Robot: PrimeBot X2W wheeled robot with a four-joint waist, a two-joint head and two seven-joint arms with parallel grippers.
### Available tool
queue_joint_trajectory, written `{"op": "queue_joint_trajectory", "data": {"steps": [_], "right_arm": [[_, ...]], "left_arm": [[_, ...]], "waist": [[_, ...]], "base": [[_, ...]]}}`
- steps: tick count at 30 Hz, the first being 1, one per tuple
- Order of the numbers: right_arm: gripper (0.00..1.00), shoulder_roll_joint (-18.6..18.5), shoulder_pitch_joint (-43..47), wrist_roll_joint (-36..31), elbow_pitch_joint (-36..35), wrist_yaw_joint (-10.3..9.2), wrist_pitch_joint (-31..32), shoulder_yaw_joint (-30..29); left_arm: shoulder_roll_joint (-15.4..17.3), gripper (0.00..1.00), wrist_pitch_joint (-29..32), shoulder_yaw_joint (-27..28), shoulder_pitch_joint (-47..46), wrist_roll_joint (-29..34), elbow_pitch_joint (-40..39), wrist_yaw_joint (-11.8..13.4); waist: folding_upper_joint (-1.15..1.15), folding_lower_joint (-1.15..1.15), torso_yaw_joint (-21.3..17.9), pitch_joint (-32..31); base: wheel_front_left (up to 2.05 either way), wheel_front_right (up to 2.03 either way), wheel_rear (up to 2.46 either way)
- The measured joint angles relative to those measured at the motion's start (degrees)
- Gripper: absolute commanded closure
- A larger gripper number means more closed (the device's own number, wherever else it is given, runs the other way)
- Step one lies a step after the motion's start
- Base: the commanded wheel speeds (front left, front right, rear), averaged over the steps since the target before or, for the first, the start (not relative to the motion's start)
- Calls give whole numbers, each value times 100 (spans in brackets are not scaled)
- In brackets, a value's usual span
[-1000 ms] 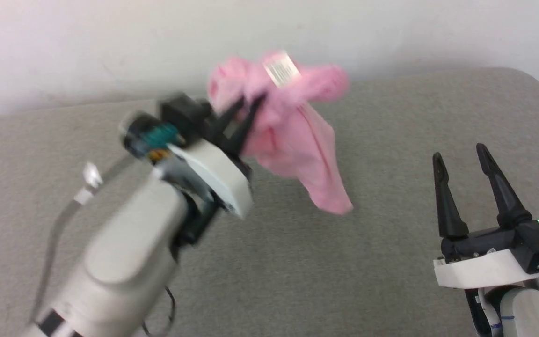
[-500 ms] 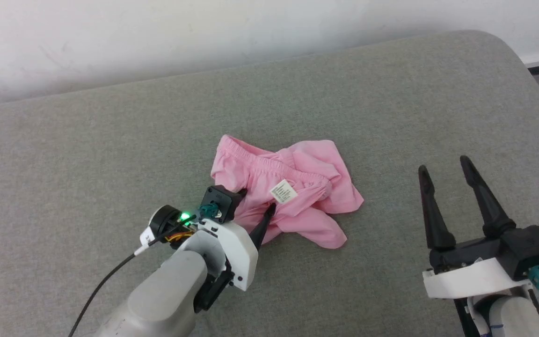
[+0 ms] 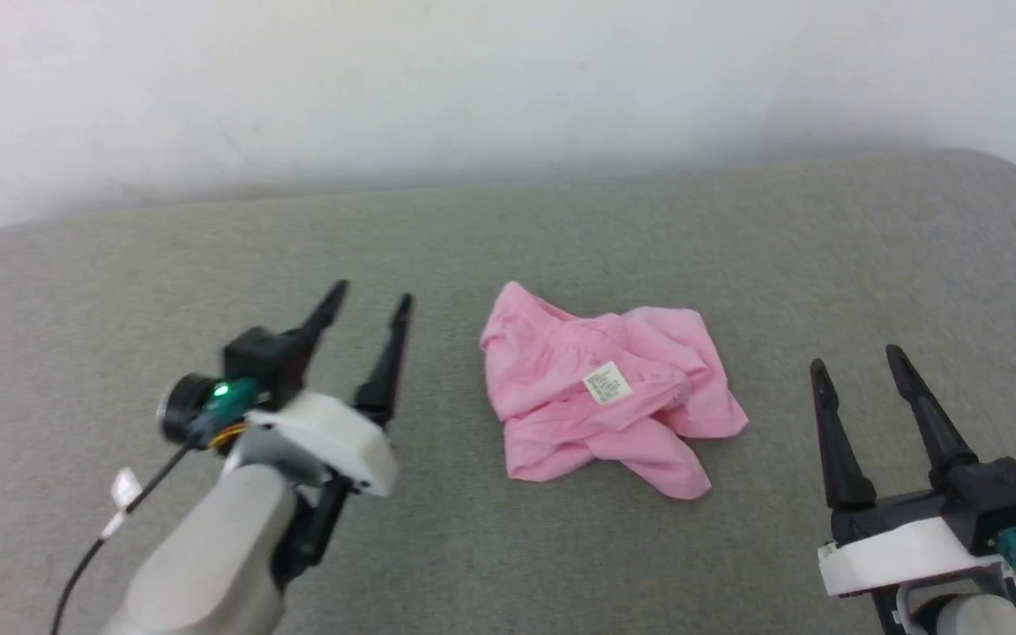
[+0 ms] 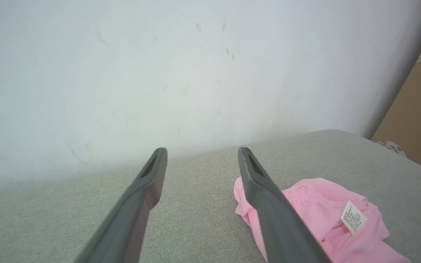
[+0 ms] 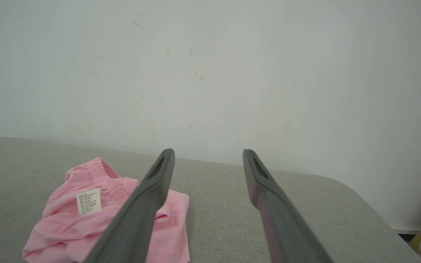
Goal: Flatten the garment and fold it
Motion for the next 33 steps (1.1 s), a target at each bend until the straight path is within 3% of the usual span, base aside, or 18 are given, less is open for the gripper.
{"op": "queue_joint_trajectory", "data": {"steps": [4, 11, 17, 21, 27, 33], "right_arm": [[0, 0, 68, -16, 9, 0, 0, -62], [0, 1, 201, -43, 94, 0, 0, -55], [0, 1, 273, 5, 255, 0, 0, -44], [0, -1, 305, 74, 439, 0, 12, -29], [0, -3, 284, 511, 628, -1, 810, 201], [0, 0, -166, 722, 523, -1, 2371, 472]], "left_arm": [[100, 0, -5, 929, 806, 57, -889, 276], [-168, 0, -5, 1734, 2290, 758, -1741, 311], [-670, 0, -5, 2035, 2939, 1400, -2047, 144], [-940, 0, -5, 2221, 3042, 1729, -2053, -98], [-1132, 0, -5, 2342, 3036, 1975, -1939, -427], [-1386, 0, -5, 2449, 3004, 2069, -1768, -653]], "waist": [[0, 0, 262, -196], [0, -1, 592, -425], [0, 0, 701, -515], [0, 1, 742, -488], [0, 0, 844, -424], [0, 1, 953, -262]], "base": [[0, 0, 0], [0, 0, 0], [0, 0, 0], [0, 0, 0], [0, 0, 0], [0, 0, 0]]}}
